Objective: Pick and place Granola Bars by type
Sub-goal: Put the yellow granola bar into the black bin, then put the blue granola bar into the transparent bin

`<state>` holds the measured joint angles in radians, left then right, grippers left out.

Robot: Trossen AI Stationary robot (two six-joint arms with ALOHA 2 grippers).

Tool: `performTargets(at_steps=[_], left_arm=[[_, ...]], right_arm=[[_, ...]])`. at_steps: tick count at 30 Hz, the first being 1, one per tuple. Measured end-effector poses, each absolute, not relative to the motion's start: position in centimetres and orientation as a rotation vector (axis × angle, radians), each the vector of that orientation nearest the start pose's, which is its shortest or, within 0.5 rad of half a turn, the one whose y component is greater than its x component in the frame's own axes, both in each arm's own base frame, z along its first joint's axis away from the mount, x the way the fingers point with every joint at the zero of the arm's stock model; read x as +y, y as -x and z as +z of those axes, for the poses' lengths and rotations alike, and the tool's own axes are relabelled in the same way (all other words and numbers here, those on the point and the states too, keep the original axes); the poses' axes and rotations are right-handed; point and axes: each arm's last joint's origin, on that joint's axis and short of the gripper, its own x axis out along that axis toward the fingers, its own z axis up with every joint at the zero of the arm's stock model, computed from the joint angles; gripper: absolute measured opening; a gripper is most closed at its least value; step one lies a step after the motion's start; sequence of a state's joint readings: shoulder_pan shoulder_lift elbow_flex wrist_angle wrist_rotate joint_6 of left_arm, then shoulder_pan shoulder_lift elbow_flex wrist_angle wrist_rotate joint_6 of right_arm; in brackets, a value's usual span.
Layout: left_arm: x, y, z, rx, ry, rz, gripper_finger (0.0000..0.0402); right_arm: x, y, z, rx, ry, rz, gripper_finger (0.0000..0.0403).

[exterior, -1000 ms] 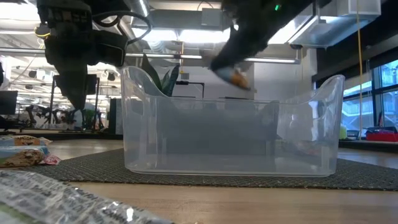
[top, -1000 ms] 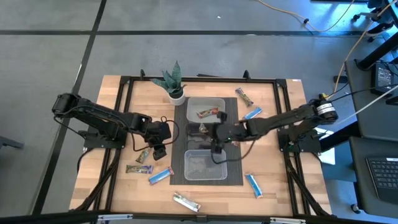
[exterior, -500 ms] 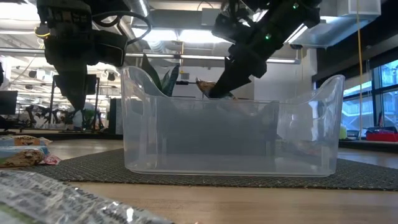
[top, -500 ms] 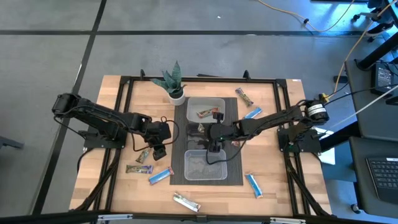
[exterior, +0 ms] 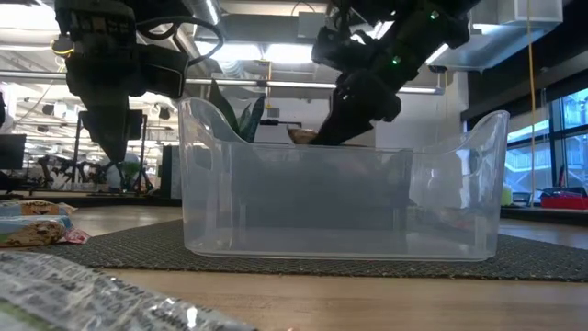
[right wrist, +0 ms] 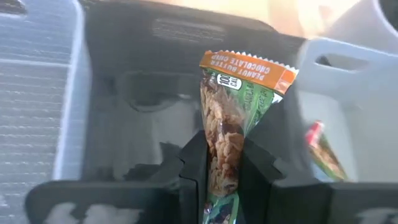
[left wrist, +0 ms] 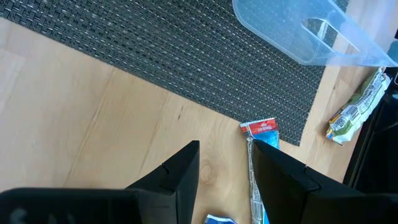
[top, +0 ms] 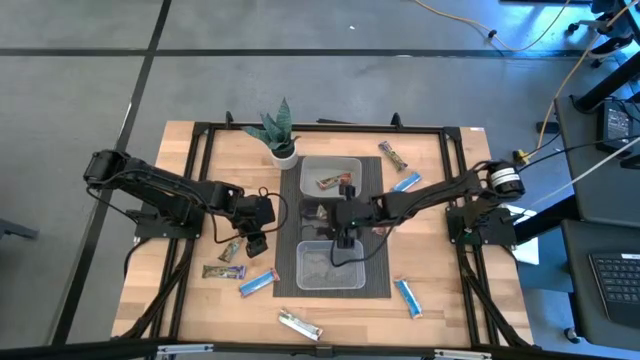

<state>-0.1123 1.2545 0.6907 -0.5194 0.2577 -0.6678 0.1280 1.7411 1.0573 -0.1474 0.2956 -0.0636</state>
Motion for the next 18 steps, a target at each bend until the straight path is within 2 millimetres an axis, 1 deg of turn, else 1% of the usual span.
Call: performTargets(at_steps=[4, 8, 13, 18], left_arm=[[-3.2, -22.0, 19.0, 1.159, 0.672, 0.042, 0.0139], [-3.2, -22.0, 19.0, 1.159, 0.672, 0.041, 0.0139], [-3.2, -22.0, 19.0, 1.151, 0.675, 0.035, 0.0139], [-3.3, -22.2, 19.1, 1.128, 0.677, 0.028, 0.0139]], right_arm=[[3.8, -35.7, 17.8, 0.833, 0.227, -0.105, 0.0079], [3.6, -35.8, 17.4, 0.848, 0.220, -0.113, 0.0101], [2.9, -35.9, 17.4, 0.850, 0.214, -0.130, 0.0123], [2.3, -35.9, 17.9, 0.849, 0.228, -0.189, 0.0126]])
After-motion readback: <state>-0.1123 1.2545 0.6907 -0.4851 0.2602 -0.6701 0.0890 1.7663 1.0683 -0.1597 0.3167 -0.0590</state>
